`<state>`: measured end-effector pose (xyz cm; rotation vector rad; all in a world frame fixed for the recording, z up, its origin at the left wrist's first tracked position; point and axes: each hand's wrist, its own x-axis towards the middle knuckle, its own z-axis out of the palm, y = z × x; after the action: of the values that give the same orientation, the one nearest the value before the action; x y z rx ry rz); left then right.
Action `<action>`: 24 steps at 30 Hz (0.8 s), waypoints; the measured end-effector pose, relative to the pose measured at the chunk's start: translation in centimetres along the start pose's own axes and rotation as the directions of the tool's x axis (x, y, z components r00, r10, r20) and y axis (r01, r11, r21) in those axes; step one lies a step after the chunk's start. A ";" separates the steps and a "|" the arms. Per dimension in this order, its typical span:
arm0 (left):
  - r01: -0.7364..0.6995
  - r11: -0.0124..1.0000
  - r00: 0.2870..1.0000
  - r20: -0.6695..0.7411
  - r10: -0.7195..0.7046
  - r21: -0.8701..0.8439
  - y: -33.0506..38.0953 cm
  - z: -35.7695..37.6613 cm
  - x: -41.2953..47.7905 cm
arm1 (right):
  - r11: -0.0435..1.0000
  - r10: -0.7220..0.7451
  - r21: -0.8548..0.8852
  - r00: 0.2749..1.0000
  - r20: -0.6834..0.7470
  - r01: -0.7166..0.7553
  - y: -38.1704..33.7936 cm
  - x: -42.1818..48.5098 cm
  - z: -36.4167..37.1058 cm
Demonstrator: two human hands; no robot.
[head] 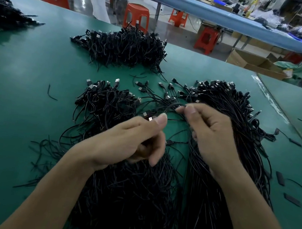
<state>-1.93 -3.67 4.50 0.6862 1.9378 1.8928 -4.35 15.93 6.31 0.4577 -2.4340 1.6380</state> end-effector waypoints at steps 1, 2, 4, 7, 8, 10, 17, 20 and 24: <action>-0.002 0.993 1.000 0.030 0.006 -0.118 0.0 0.3 -0.1 | 0.998 0.031 -0.049 0.997 0.066 -0.028 0.2 -0.1 0.2; -0.013 0.974 1.000 0.010 0.015 -0.227 0.0 0.5 -0.1 | 0.994 0.059 -0.096 0.988 0.139 -0.046 0.3 -0.3 0.5; -0.083 0.903 0.994 -0.104 0.043 -0.422 -0.3 0.9 0.4 | 0.983 0.091 -0.178 0.959 0.270 -0.043 0.5 -1.1 1.3; -0.231 0.754 0.952 -0.301 0.046 -0.615 -1.0 0.9 1.2 | 0.953 0.108 -0.301 0.906 0.409 0.023 0.6 -2.2 2.0; -0.268 0.726 0.933 -0.357 0.033 -0.633 -1.2 0.8 1.4 | 0.950 0.117 -0.312 0.893 0.435 0.028 0.5 -2.6 2.1; -0.325 0.722 0.894 -0.447 0.025 -0.610 -1.8 0.7 1.6 | 0.940 0.127 -0.338 0.878 0.461 0.041 0.2 -3.1 2.1; -0.108 0.981 0.881 -0.442 0.168 0.158 -2.5 2.2 1.7 | 0.920 -0.008 -0.354 0.911 0.413 0.168 -2.1 -2.8 1.2; 0.063 0.990 0.942 -0.334 -0.018 0.124 -1.8 2.4 1.5 | 0.939 -0.089 -0.295 0.953 0.289 0.177 -2.4 -1.9 -0.5; 0.116 0.992 0.981 -0.151 -0.121 -0.044 -0.9 2.4 0.8 | 0.975 -0.164 -0.117 0.967 0.198 0.189 -2.7 -1.0 -1.5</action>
<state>-1.36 -1.18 3.59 0.4154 1.9837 1.9513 -2.47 16.53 8.95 0.8146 -2.5292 1.4050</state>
